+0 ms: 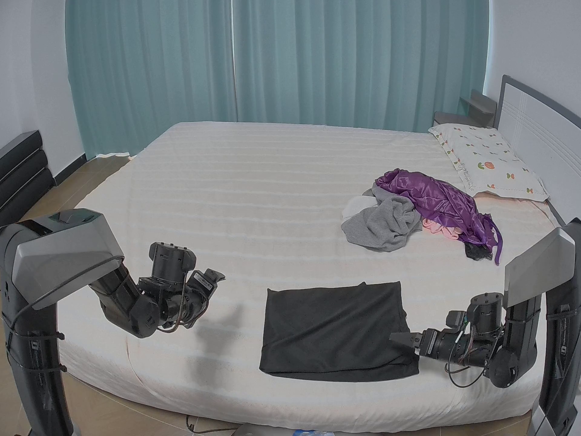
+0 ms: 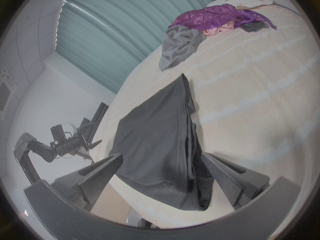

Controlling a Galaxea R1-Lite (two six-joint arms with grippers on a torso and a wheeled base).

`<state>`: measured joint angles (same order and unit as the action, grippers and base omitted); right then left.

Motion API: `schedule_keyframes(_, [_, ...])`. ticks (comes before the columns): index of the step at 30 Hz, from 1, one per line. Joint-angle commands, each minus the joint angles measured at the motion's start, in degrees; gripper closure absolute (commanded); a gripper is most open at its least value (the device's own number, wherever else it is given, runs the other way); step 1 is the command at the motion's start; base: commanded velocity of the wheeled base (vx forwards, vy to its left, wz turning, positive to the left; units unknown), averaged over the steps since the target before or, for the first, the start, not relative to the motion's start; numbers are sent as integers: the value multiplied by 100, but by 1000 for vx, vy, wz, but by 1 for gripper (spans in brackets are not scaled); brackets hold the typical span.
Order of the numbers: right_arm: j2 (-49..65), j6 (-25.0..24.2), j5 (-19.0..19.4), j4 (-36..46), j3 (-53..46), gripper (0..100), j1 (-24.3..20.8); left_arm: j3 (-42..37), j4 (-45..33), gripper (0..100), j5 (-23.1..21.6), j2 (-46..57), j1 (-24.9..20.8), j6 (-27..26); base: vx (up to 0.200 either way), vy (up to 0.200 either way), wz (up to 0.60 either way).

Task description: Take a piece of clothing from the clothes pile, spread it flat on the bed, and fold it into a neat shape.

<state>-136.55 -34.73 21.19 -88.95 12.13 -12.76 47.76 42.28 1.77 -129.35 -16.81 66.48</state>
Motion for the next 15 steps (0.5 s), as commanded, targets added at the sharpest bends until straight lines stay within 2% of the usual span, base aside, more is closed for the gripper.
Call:
schedule_keyframes(1, [-443, 186, 8, -78, -62, 0, -77, -144, 53, 0, -19, 121, 99, 6, 0, 0, 0])
schedule_keyframes(6, [-461, 344, 8, -78, -114, 0, -77, -171, 61, 0, -19, 130, 108, 6, 0, 0, 0])
schedule_keyframes(7, [-434, 344, -1, -78, -141, 100, -68, -171, 61, 0, -19, 130, 108, 6, 0, 0, 0])
schedule_keyframes(11, [-329, 379, -36, -78, -264, 100, -7, -206, 61, 0, -19, 139, 99, 6, 0, 0, 0])
schedule_keyframes(15, [-223, 669, -18, -78, -501, 100, 160, -197, 61, 0, -19, 139, 99, 6, 0, 0, 0])
